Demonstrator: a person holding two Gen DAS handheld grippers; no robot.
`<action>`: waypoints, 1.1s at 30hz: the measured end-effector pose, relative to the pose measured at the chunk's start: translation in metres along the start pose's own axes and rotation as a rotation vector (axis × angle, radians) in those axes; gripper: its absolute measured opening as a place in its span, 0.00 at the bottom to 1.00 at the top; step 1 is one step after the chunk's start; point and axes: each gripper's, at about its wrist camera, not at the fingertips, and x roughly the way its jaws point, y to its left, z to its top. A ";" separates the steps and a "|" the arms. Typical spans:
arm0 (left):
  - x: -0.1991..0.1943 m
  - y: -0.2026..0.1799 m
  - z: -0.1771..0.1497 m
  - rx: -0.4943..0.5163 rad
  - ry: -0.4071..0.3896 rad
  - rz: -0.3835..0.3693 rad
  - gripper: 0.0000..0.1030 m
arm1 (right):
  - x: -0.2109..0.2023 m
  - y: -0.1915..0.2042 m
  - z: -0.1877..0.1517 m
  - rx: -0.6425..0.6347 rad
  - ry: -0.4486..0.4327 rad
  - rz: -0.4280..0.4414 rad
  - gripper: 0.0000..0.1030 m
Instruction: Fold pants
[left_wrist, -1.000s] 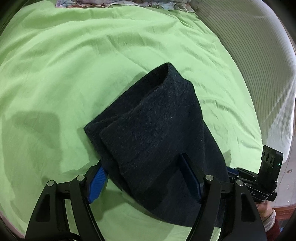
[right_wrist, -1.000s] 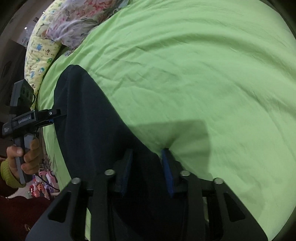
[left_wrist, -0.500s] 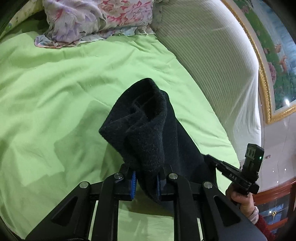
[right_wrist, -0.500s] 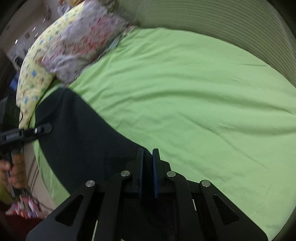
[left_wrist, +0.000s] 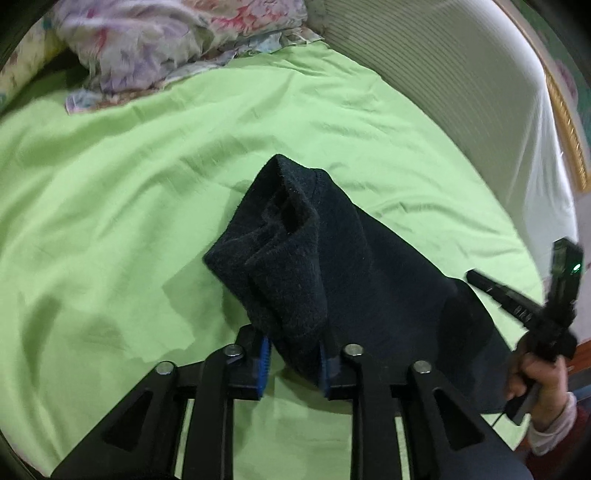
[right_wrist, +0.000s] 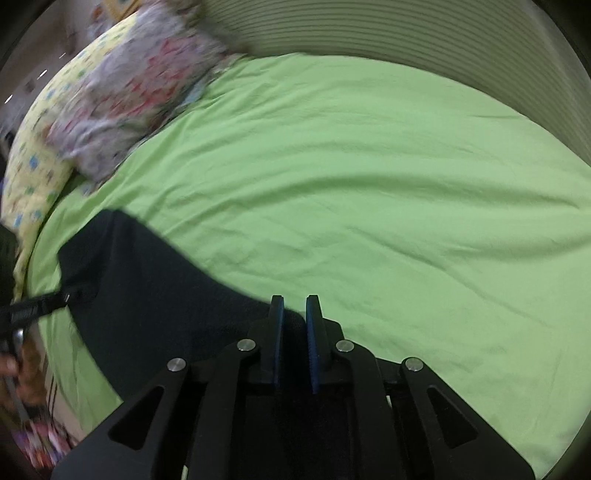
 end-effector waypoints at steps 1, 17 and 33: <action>-0.002 -0.001 0.000 0.006 -0.001 0.010 0.26 | -0.008 -0.004 -0.002 0.027 -0.016 0.015 0.13; -0.065 -0.051 -0.009 0.140 -0.147 0.027 0.69 | -0.114 -0.038 -0.104 0.305 -0.172 0.011 0.51; -0.017 -0.191 -0.042 0.468 0.017 -0.154 0.74 | -0.184 -0.095 -0.231 0.659 -0.265 -0.127 0.51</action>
